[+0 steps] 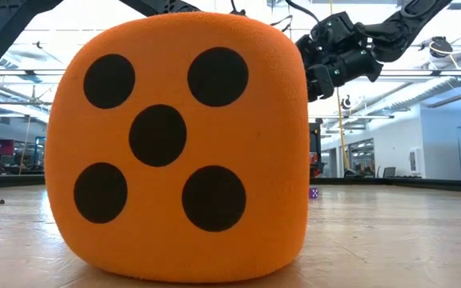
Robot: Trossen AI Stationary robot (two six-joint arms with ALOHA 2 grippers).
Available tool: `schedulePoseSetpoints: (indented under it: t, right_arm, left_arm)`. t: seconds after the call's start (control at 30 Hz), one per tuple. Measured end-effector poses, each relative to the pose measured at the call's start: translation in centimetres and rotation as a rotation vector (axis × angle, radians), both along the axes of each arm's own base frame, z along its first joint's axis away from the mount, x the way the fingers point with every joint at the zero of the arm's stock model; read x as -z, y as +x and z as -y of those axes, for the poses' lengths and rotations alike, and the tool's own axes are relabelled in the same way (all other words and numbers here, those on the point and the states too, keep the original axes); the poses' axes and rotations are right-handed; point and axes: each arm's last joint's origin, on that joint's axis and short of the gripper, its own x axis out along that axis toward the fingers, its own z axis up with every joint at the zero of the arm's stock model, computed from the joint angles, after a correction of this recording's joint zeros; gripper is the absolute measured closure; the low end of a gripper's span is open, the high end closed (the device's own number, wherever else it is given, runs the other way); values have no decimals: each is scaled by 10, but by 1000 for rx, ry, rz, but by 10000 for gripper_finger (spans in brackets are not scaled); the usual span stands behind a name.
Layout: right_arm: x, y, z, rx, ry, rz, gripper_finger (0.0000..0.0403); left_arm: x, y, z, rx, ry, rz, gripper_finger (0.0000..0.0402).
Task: Pick & Place Dice
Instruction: Put the big red dice into the green bin
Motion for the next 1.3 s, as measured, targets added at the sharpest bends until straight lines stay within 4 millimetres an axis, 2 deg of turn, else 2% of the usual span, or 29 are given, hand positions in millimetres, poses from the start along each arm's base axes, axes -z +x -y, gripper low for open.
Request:
schedulePoseSetpoints:
  t: [0.87, 1.1, 1.3]
  right_arm:
    - [14, -6, 3, 59, 78, -114, 403]
    - [28, -1, 6, 58, 96, -140, 403]
    - [31, 2, 7, 57, 98, -130, 403]
  left_arm:
    - [-4, 0, -1, -21, 17, 12, 2]
    - [-10, -6, 0, -50, 27, -19, 2]
    - [-11, -8, 0, -66, 27, -42, 2]
